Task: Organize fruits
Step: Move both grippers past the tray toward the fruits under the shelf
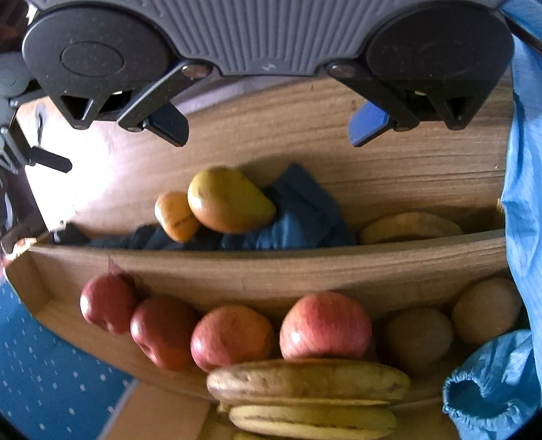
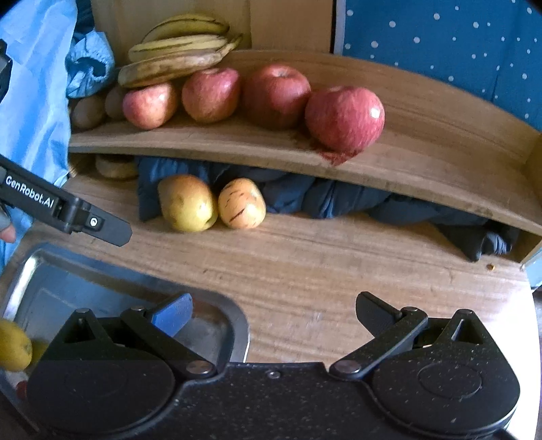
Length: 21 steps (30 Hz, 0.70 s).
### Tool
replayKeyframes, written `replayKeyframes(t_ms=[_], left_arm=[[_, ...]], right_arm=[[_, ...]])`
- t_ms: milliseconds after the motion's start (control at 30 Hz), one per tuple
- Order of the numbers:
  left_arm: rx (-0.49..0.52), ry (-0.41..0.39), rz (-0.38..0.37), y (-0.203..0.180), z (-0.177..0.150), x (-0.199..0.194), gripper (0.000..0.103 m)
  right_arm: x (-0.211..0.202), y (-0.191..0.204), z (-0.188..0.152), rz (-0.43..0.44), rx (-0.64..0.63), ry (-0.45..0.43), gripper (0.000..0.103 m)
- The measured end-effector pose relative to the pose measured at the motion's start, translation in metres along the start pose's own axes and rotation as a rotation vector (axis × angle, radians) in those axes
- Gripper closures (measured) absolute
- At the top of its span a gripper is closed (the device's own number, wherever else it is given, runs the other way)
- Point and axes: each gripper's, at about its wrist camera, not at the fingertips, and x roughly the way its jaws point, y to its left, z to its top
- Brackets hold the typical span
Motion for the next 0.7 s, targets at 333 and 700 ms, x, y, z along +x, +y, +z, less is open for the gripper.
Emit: replayKeyframes(t_ms=[333, 700], left_arm=[[-0.107, -0.050, -0.016, -0.009, 0.015, 0.013, 0.001], [-0.182, -0.014, -0.033, -0.012, 0.025, 0.037, 0.001]], right_arm=[[0.013, 0.007, 0.008, -0.064, -0.051, -0.086, 0.001], [0.036, 0.018, 0.020, -0.130, -0.192, -0.124, 0.001]])
